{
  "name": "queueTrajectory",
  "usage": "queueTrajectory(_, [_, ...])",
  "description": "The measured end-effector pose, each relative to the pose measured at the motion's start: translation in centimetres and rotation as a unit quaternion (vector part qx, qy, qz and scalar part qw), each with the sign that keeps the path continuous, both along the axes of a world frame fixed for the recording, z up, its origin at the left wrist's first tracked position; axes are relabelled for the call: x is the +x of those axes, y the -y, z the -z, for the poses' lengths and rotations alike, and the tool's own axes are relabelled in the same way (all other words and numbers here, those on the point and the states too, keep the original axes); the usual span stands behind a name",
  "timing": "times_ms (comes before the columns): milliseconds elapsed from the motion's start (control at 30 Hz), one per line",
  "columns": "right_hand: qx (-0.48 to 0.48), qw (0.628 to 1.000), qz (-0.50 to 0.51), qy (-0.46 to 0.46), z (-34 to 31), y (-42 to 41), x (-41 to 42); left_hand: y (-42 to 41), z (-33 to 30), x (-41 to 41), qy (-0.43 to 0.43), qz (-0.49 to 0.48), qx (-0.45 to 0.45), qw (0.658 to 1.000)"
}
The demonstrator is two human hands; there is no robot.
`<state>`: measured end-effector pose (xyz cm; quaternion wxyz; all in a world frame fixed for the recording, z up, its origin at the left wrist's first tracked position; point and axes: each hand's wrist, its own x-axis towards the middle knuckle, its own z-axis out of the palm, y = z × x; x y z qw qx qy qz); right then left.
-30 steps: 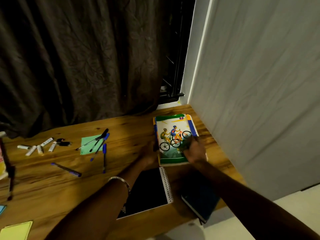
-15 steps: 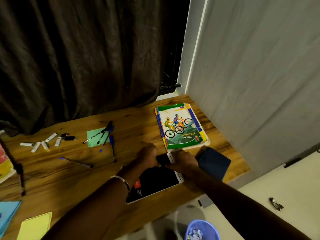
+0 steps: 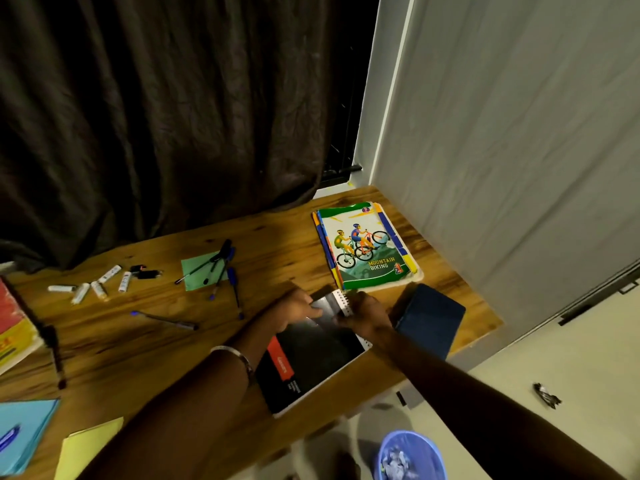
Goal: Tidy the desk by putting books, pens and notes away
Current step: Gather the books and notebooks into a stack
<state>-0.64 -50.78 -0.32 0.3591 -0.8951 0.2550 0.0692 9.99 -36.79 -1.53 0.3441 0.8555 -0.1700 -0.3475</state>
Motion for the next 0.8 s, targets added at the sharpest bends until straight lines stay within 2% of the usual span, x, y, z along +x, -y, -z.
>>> queueTrajectory(100, [0.047,0.998,0.050,0.008,-1.3,0.4,1.0,-0.7,-1.2,1.7,-0.065,-0.084,-0.069,0.992])
queueTrajectory(167, [0.126,0.983,0.126,0.037,-1.9,0.7,1.8,-0.6,-1.8,3.0,-0.100,-0.152,-0.103,0.978])
queueTrajectory(267, [0.258,0.929,0.240,0.116,-2.2,1.2,2.6,0.1,-2.5,4.0,-0.133,-0.217,-0.151,0.955])
queueTrajectory(333, [0.315,0.904,0.262,0.123,-2.3,1.6,2.6,0.9,-3.1,4.4,-0.190,-0.267,-0.212,0.921])
queueTrajectory(400, [0.316,0.916,0.227,0.098,-2.3,2.1,2.3,2.0,-3.7,4.2,-0.243,-0.312,-0.251,0.884])
queueTrajectory(467, [0.302,0.924,0.222,0.079,-1.8,3.0,2.3,3.4,-4.0,3.6,-0.269,-0.344,-0.263,0.860])
queueTrajectory(533, [0.281,0.921,0.254,0.089,-1.4,4.2,2.6,5.0,-3.9,2.8,-0.277,-0.351,-0.265,0.854])
queueTrajectory(633, [0.238,0.917,0.297,0.120,-2.2,6.3,3.4,7.2,-3.1,2.2,-0.255,-0.317,-0.266,0.874])
queueTrajectory(800, [0.166,0.934,0.282,0.145,-3.5,10.3,5.4,10.2,-4.2,1.0,-0.224,-0.269,-0.283,0.893])
